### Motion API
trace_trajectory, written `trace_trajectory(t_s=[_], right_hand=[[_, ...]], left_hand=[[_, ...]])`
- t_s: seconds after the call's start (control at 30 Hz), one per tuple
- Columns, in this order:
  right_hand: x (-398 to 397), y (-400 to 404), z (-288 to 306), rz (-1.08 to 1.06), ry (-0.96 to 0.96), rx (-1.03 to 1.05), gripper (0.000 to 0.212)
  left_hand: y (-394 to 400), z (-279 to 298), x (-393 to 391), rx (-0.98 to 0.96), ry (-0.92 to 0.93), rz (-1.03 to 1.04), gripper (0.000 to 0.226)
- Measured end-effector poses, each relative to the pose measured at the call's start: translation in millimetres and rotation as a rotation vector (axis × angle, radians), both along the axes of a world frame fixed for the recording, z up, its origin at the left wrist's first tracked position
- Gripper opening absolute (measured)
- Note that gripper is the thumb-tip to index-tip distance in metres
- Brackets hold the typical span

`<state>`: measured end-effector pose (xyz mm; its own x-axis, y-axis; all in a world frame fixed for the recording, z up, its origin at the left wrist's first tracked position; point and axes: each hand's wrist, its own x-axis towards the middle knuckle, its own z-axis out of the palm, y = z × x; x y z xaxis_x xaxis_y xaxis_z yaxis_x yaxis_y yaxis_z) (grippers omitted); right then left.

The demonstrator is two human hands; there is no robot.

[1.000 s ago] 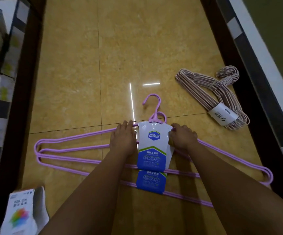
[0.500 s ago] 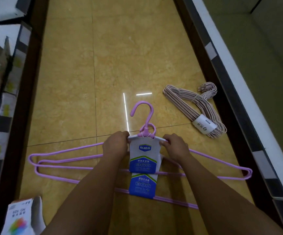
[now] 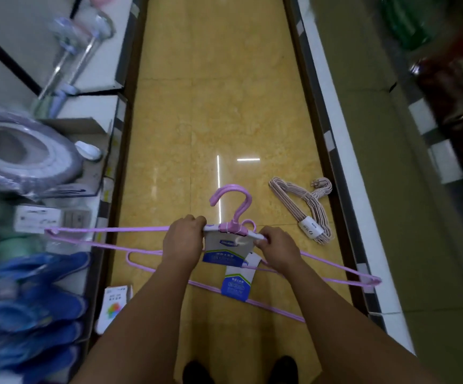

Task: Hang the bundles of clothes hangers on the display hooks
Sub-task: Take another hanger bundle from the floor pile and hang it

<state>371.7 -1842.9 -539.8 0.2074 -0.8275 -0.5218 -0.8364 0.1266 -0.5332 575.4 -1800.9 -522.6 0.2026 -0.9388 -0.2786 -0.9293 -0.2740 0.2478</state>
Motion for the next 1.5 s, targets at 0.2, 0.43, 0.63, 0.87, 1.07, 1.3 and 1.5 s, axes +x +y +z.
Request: trace_trajectory(t_s=[0.2,0.43,0.63,0.87,1.07,1.3,1.5], right_hand=[[17,2,129,0.142,0.041,-0.054,0.041],[49,17,255,0.319,0.107,-0.199,0.027],[74,43,344,0.35,0.088,-0.197,0.016],[107,72,418,0.627,0.171,-0.294,0.026],[124,117,451,0.864,0.175,-0.42,0.038],[120,177,471,1.014,0.046,-0.524,0.031],[122,242,484,1.185,-0.036,-0.581,0.034]], left_hand=[[22,127,12,-0.052,-0.003,0.01,0.02],[62,244,26,-0.116,0.126,0.203,0.025],[106,327,34,-0.092,0.149,0.27,0.037],[154,382,46,-0.149,0.112,0.403,0.031],[211,408,36,-0.165,0.076,0.607,0.032],[279,432,1,-0.212,-0.028,0.802,0.032],[354,452,-25,-0.199,-0.097,0.994,0.031]])
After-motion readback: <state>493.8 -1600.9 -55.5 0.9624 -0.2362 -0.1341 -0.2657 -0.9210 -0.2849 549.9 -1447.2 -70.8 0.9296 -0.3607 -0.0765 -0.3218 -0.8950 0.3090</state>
